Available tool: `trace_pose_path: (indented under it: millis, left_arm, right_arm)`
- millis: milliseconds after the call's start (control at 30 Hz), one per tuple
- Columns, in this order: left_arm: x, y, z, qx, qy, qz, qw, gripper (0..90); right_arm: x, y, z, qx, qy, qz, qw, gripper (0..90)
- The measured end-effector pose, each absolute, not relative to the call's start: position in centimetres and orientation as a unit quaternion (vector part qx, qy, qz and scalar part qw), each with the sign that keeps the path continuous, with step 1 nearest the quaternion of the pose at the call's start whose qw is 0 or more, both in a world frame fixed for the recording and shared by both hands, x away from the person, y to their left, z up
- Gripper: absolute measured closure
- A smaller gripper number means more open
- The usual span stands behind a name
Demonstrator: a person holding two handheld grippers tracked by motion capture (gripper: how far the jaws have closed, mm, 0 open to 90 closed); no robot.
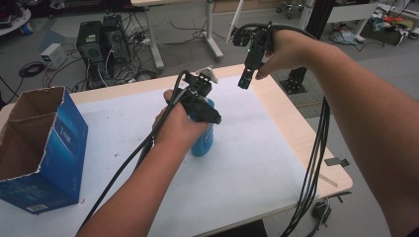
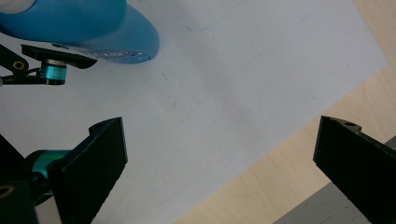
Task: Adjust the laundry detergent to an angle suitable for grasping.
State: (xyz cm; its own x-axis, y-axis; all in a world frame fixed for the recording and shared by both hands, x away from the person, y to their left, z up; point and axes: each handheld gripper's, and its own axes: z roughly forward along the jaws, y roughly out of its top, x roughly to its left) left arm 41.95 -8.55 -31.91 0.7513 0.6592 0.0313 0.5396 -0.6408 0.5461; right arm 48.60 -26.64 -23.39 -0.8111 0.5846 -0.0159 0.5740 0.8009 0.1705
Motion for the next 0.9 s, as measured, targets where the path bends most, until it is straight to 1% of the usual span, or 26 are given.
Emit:
trace_pose_path:
  millis: [67,267,300,433,467,900]
  left_arm:
    - [41.91,-8.58,-31.9,0.899,0.331,0.115,0.263,27.8]
    - [41.91,-8.59,-31.93,0.899,0.331,0.12,0.259,28.8]
    - [41.92,-8.58,-31.94,0.899,0.332,0.117,0.262,30.3]
    - [41.93,-8.63,-31.99,0.901,0.33,0.113,0.26,31.5]
    - [41.92,-8.67,-32.06,0.9,0.332,0.112,0.261,33.9]
    - [41.78,-8.73,-32.13,0.898,0.336,0.121,0.256,37.6]
  right_arm:
    - [48.62,-26.62,-23.42,0.305,0.948,0.08,0.035,2.1]
    - [48.69,-26.56,-23.46,0.306,0.948,0.08,0.034,2.1]
    - [48.71,-26.56,-23.47,0.305,0.948,0.08,0.034,2.1]
    - [48.77,-26.53,-23.45,0.308,0.948,0.078,0.033,2.1]
    - [48.77,-26.52,-23.46,0.308,0.948,0.079,0.033,2.1]
    - [48.8,-26.55,-23.6,0.307,0.948,0.077,0.034,2.1]
